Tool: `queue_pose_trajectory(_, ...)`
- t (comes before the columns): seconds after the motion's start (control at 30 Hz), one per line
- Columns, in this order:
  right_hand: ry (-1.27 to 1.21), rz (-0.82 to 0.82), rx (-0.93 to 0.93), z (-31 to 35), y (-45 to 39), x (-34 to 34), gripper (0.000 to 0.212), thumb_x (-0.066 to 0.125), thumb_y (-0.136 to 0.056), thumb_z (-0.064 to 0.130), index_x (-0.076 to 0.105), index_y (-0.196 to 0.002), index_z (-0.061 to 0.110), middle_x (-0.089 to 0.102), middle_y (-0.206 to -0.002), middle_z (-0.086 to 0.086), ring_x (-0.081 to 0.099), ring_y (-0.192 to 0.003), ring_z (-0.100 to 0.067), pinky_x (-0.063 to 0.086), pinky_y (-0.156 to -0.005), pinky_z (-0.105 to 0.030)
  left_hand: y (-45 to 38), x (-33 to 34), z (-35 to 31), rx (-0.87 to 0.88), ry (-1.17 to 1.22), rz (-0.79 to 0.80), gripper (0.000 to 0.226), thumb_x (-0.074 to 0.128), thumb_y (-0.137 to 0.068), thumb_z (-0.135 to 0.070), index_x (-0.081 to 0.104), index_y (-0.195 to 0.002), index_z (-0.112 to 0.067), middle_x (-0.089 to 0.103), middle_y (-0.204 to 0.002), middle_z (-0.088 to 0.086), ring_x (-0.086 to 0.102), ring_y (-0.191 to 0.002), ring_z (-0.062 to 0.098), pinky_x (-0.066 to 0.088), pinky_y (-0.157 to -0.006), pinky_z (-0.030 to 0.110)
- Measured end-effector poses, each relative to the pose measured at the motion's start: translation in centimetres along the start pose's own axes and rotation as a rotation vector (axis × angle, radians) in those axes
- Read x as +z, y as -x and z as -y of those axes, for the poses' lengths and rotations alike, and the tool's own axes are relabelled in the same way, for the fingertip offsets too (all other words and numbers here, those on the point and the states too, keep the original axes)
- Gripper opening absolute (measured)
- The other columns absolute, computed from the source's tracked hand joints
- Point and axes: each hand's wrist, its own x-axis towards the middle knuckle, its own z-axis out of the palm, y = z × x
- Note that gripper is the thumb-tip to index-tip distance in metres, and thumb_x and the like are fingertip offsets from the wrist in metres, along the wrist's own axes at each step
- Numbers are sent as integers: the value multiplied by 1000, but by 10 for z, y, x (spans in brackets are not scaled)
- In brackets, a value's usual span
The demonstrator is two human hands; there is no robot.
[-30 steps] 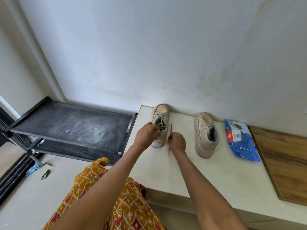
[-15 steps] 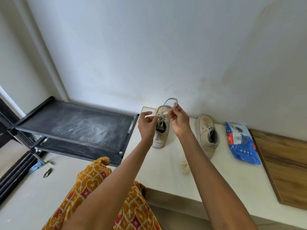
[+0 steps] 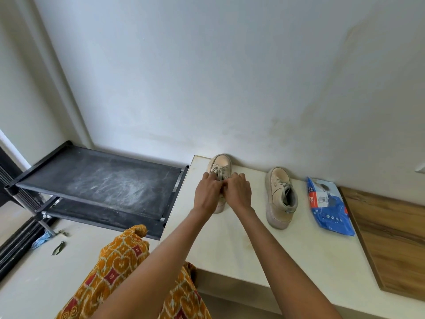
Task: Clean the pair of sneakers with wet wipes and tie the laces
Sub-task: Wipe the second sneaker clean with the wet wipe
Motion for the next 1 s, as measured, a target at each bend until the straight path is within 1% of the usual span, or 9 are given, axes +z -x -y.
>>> queue_pose_trajectory(0.13, -195, -33, 114, 5, -4, 4, 23, 47, -88, 13, 69, -95, 12, 60, -104, -9, 51, -101, -28, 44, -78, -38, -12, -6, 8, 58, -21, 73, 22, 49, -92, -15, 67, -104, -13, 55, -104, 12, 47, -100, 31, 35, -76, 33)
queue_pose_trajectory(0.27, -612, -93, 333, -1, -12, 9, 19, 56, -88, 17, 63, -105, 12, 62, -110, -9, 58, -103, -24, 44, -82, -30, -7, -11, 16, -347, 563, -220, 27, 58, -89, -10, 57, -116, -8, 51, -114, 10, 53, -102, 24, 46, -84, 34)
queue_pose_trajectory(0.37, -599, 8, 273, -1, -25, 9, 34, 63, -86, 23, 62, -119, 14, 59, -116, -9, 58, -106, -23, 45, -86, -30, -15, -11, 22, -606, 753, -139, 40, 62, -89, -16, 53, -127, -3, 55, -119, 12, 56, -109, 23, 43, -92, 31)
queue_pose_trajectory(0.43, -554, 32, 251, 2, -32, 10, 35, 64, -85, 24, 62, -120, 19, 58, -118, -6, 58, -108, -21, 45, -83, -28, -23, -7, 24, -651, 800, -92, 35, 68, -85, -21, 64, -114, -2, 67, -104, 11, 62, -100, 24, 48, -89, 33)
queue_pose_trajectory(0.53, -424, 11, 196, 1, -31, 10, 20, 62, -85, 24, 71, -103, 21, 64, -110, -2, 59, -102, -21, 46, -72, -28, -27, -5, 20, -589, 749, -40, 17, 70, -80, -20, 73, -83, -3, 68, -76, 9, 59, -71, 21, 45, -65, 27)
queue_pose_trajectory(0.6, -237, -16, 96, -1, -23, 11, 18, 58, -87, 19, 73, -97, 18, 60, -104, -5, 53, -101, -23, 41, -64, -30, -23, -6, 16, -496, 642, -1, 9, 66, -80, -13, 74, -81, -9, 69, -76, 6, 60, -70, 20, 42, -60, 24)
queue_pose_trajectory(0.7, -89, 5, -70, -5, -11, 16, 26, 47, -90, 9, 71, -99, 10, 56, -110, -10, 46, -103, -28, 43, -69, -35, -13, -5, 15, -303, 416, 15, 17, 59, -83, -10, 76, -85, -12, 63, -85, 8, 58, -76, 24, 46, -63, 32)
queue_pose_trajectory(0.87, -483, -73, -5, -9, 4, 10, 26, 48, -89, 1, 60, -111, 10, 59, -104, -12, 58, -93, -26, 48, -75, -34, 0, 1, 16, -134, 291, -60, 20, 52, -89, -10, 71, -91, -4, 58, -93, 12, 51, -91, 29, 46, -75, 43)
queue_pose_trajectory(1.0, -465, 25, -58, -16, 15, 0, 23, 48, -90, 4, 61, -108, 9, 65, -101, -14, 59, -97, -27, 46, -78, -32, 19, 3, 6, 37, 259, -253, 18, 61, -87, -11, 71, -102, -12, 58, -86, 12, 51, -82, 30, 48, -65, 38)
